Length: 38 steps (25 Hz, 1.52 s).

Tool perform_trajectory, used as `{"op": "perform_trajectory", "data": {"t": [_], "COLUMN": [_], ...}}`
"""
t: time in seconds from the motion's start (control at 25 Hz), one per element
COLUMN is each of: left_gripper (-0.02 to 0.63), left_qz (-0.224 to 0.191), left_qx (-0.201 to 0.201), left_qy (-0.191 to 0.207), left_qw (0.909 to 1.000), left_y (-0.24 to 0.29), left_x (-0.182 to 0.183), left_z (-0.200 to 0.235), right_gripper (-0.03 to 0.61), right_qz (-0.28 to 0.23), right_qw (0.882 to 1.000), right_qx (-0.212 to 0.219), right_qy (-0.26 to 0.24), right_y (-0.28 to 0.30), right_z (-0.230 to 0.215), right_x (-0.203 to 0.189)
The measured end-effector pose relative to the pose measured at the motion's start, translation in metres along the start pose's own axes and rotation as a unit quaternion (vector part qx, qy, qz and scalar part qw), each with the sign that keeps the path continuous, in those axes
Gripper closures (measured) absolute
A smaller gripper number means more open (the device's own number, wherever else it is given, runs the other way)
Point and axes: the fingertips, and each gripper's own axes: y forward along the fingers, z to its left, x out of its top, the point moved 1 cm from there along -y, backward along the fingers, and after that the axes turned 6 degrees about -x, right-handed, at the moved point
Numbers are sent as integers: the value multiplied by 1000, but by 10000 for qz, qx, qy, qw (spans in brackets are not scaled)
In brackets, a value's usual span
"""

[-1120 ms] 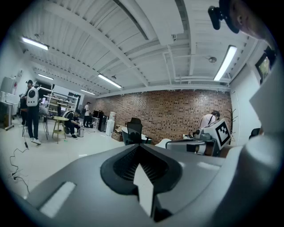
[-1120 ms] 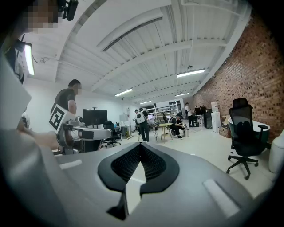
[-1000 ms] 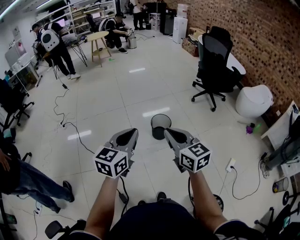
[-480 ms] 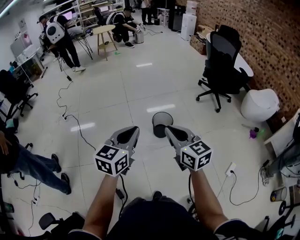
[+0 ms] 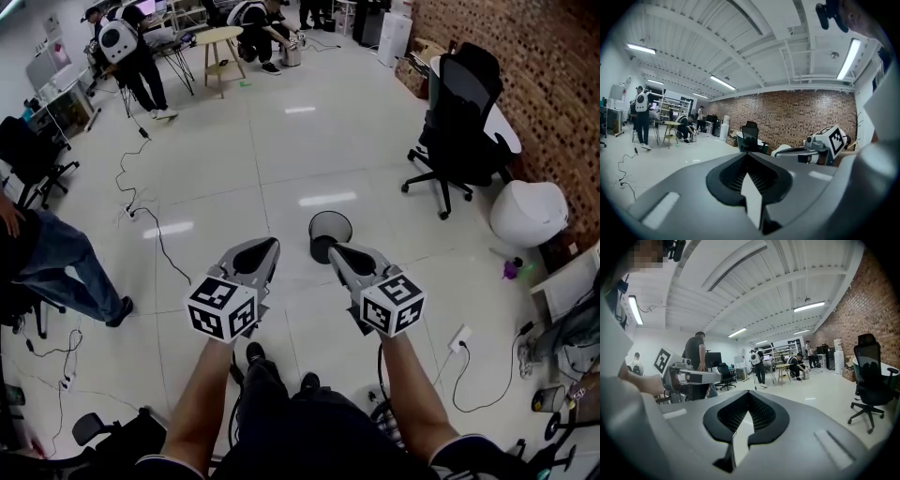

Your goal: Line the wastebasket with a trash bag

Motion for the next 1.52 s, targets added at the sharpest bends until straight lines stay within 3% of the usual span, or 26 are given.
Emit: {"op": "perform_trajectory", "data": {"t": [0.6,0.92,1.24,1.52], "left_gripper": [601,601,601,601], "left_qz": [251,462,508,664], "left_qx": [-256,-378,-203,160], "left_qy": [-53,61,45,-53], "left_qw": [9993,9982,9985,9976], "left_y": [47,79,117,137], "left_x": [-6,-35,-115,-241], "left_z": [138,208,264,306], "right_gripper": [578,578,578,578], "right_qz": [114,166,417,662], "right_qw": [9989,9979,9968,9953], "right_qx": [-460,-610,-605,-508], "right_qy": [-23,-107,-317,-488], "right_y": [135,210,267,301], "right_z": [-35,-58,-91,-118], "right_x": [10,-4,-91,-218]}}
